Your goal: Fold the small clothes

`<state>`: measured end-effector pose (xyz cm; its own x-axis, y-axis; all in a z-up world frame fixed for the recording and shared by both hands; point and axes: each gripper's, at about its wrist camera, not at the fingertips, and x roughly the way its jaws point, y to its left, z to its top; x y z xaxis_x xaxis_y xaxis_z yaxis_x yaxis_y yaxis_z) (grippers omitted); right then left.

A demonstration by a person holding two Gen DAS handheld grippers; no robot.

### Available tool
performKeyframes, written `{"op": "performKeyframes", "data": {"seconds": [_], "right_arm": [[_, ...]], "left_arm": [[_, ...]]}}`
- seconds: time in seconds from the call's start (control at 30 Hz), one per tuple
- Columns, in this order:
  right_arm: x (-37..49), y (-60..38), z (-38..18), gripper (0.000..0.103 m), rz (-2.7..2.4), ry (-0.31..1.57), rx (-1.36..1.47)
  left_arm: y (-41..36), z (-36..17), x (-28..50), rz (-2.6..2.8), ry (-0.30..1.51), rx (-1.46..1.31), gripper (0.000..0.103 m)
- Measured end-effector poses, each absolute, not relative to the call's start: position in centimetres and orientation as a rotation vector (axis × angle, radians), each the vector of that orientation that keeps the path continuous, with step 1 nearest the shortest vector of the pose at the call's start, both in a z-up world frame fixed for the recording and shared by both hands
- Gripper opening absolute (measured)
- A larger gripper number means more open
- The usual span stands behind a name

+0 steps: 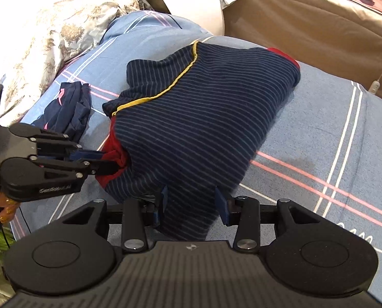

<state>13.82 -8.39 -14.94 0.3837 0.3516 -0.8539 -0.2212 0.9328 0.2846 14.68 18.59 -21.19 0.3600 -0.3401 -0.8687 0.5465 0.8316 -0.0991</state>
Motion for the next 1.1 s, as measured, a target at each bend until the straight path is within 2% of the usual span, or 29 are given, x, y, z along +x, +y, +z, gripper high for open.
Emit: {"op": "performKeyframes", "data": {"seconds": [0.07,0.27,0.43,0.53,0.57,0.6,0.63,0.67,0.7,0.93,1.03,1.07,1.1], "right_arm": [[13.7,-8.7,-14.9,0.075,0.358,1.12,0.152],[13.3,-9.6,-14.9,0.077,0.339,1.124,0.193],[13.2,-9.5,-15.6,0.077,0.345,1.154,0.209],[13.3,-9.4,-15.7,0.077,0.346,1.152,0.212],[13.4,-9.3,-15.5,0.077,0.345,1.147,0.212],[13.4,-9.4,-15.4,0.079,0.347,1.141,0.216],[13.4,-9.5,-15.4,0.081,0.348,1.138,0.222],[13.5,-9.6,-15.4,0.087,0.346,1.138,0.228],[13.5,-9.7,-15.5,0.093,0.338,1.137,0.236],[13.7,-11.4,-15.4,0.094,0.291,1.132,0.303],[13.9,-12.4,-15.4,0.098,0.271,1.127,0.326],[14.0,-12.9,-15.4,0.1,0.262,1.125,0.34],[14.1,-13.4,-15.5,0.1,0.254,1.123,0.361]], "left_arm": [[19.5,-21.2,15.2,-0.545,1.084,0.136,0.003],[23.6,-19.4,12.3,-0.467,1.036,-0.111,0.003],[25.7,-24.0,9.9,-0.303,1.193,-0.203,0.003],[26.6,-24.6,9.3,-0.277,1.17,-0.274,0.004],[26.6,-24.1,9.2,-0.274,1.157,-0.257,0.009],[26.4,-23.6,9.2,-0.266,1.145,-0.235,0.025],[26.3,-23.1,9.2,-0.272,1.137,-0.23,0.035],[26.2,-22.5,9.2,-0.287,1.118,-0.24,0.051],[26.1,-21.9,9.2,-0.304,1.088,-0.26,0.056],[24.7,-21.5,10.2,-0.336,1.107,-0.404,0.056],[24.1,-22.3,10.3,-0.349,1.144,-0.474,0.056],[24.0,-22.9,10.4,-0.357,1.154,-0.523,0.057],[24.1,-23.4,10.4,-0.365,1.16,-0.582,0.062]]}}
